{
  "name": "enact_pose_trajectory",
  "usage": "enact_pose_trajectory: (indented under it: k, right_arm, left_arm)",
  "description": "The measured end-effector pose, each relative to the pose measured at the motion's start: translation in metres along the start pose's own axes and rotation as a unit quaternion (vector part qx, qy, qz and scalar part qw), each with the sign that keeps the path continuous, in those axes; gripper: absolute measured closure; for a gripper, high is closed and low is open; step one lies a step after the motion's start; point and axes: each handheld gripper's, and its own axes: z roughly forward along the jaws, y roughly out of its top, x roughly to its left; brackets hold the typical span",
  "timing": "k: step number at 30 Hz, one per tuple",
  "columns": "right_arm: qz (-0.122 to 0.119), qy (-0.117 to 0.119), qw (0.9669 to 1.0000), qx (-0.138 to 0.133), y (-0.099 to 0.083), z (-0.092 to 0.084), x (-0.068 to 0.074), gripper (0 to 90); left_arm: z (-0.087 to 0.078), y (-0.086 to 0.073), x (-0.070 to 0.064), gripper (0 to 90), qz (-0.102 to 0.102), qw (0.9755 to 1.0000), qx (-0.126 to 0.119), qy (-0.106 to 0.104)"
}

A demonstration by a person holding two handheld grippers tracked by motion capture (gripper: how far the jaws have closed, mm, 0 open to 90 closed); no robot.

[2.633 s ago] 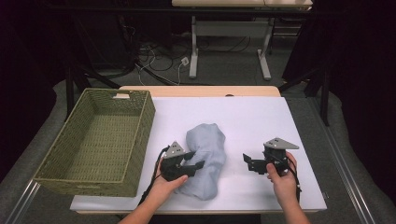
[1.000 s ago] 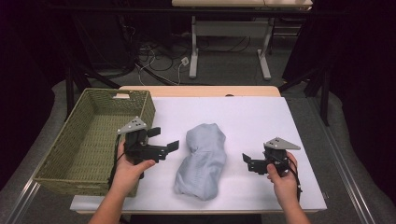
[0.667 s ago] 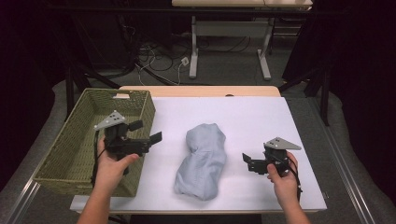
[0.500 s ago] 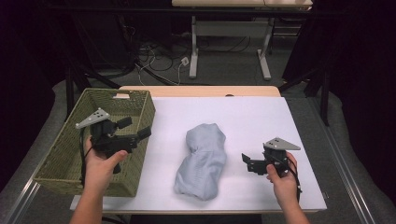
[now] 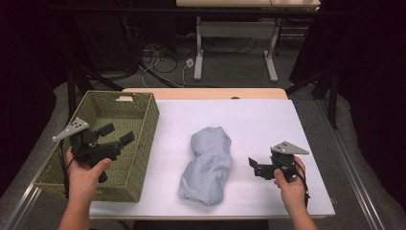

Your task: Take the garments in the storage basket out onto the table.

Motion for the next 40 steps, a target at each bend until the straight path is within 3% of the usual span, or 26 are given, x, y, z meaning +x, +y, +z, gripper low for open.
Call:
enact_pose_trajectory:
  k: [4,8,9,13,21,40]
  right_arm:
    - [0.004,0.001,1.0,0.003,-0.001,0.001,0.0,7.0]
    - [0.006,0.0,0.9999,0.008,-0.002,0.002,0.001,7.0]
    - [0.002,0.002,1.0,0.009,-0.002,0.003,0.001,7.0]
    - [0.002,0.003,1.0,0.007,-0.002,0.003,0.001,7.0]
    - [0.005,0.001,0.9999,0.009,-0.004,0.005,-0.001,7.0]
    - [0.003,0.0,0.9999,0.012,-0.005,0.006,0.0,7.0]
  left_arm:
    - [-0.012,-0.004,0.011,2.7,-0.001,0.9997,-0.013,0.022]
    - [-0.021,-0.007,0.016,2.7,-0.001,0.9991,-0.028,0.031]
    - [-0.023,-0.009,0.018,4.1,0.006,0.9985,-0.043,0.034]
    - [-0.023,-0.012,0.021,4.4,0.018,0.9973,-0.06,0.038]
    - [-0.023,-0.016,0.032,4.0,0.014,0.9961,-0.05,0.072]
    - [-0.019,-0.018,0.032,4.0,0.013,0.9964,-0.042,0.073]
